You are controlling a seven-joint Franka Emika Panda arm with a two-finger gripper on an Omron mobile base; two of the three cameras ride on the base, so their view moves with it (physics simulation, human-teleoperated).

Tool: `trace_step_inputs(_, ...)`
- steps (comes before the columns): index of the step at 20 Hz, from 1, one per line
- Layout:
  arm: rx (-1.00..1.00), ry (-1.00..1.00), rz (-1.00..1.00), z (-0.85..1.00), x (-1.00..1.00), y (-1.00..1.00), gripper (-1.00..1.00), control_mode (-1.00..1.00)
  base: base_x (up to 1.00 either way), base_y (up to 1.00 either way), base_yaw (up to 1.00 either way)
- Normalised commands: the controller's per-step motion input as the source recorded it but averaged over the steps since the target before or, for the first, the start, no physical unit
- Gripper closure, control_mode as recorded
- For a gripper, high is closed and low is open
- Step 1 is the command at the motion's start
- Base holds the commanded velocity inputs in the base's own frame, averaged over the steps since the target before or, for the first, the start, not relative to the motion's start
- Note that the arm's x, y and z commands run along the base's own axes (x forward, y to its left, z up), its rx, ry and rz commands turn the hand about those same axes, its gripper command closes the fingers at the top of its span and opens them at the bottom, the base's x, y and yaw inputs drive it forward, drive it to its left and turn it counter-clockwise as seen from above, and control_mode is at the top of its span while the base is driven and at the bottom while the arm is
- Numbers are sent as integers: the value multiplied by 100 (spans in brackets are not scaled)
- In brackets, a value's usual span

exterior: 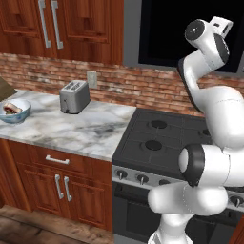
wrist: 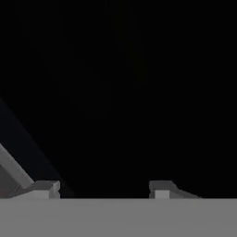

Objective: Place the bowl containing the garlic and chicken drumstick in the microwave. Close the microwave door and press the start button to microwave the meal.

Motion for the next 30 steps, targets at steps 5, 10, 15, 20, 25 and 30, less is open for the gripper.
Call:
trace_step_inputs(5, -1, -5, 9, -34, -100, 0, -100, -100, 0, 0, 0)
trace_step_inputs(10, -2, -1, 23, -13, -100, 8, -100, -100, 0, 0, 0)
trace_step_inputs(15, 0, -2, 25, 0, -100, -3, -100, -100, 0, 0, 0)
trace_step_inputs(20, 0, 0, 20, 0, -95, -22, -100, -100, 0, 0, 0)
trace_step_inputs(25, 6, -4, 13, 0, -57, -31, -100, -100, 0, 0, 0)
trace_step_inputs(30, 14, -3, 12, 5, -36, -58, -100, -100, 0, 0, 0)
